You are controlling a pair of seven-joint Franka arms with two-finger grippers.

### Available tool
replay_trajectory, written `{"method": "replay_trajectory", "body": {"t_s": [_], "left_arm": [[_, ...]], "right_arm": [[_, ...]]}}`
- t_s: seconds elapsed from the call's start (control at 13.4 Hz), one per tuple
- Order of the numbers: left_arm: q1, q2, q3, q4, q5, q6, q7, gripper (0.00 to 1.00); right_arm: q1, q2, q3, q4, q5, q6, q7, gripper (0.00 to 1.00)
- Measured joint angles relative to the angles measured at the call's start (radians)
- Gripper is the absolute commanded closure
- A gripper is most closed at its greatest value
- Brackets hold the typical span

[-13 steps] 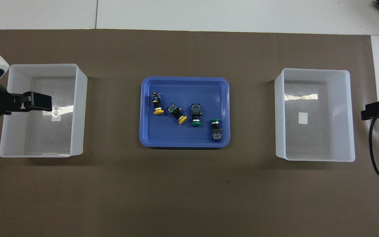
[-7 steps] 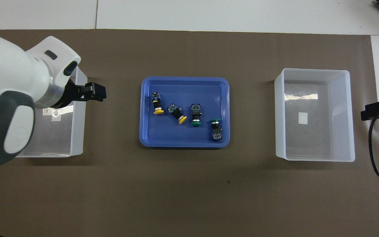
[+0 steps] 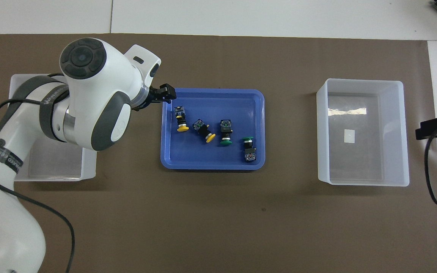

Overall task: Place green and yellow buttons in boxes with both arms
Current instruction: 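Reach the left gripper into the blue tray and grasp a yellow button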

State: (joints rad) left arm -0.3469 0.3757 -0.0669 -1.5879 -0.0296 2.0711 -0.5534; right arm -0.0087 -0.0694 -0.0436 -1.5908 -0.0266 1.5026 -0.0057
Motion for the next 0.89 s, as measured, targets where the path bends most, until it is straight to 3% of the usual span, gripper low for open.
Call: {"method": "replay_trajectory", "body": {"t_s": [0.37,0.89], "left_arm": [[-0.031,0.126,-0.001,0.027,0.000,0.116,-0.029,0.14],[-0.073,0.139,0.000,-0.060,0.000,0.175,-0.039,0.16]], "right_arm": [[-0.001,-0.004,0.000,-0.007,0.000,-0.003,0.000,0.00],[-0.001,-0.012,0.000,-0.025,0.000,-0.004,0.000,0.00]]}}
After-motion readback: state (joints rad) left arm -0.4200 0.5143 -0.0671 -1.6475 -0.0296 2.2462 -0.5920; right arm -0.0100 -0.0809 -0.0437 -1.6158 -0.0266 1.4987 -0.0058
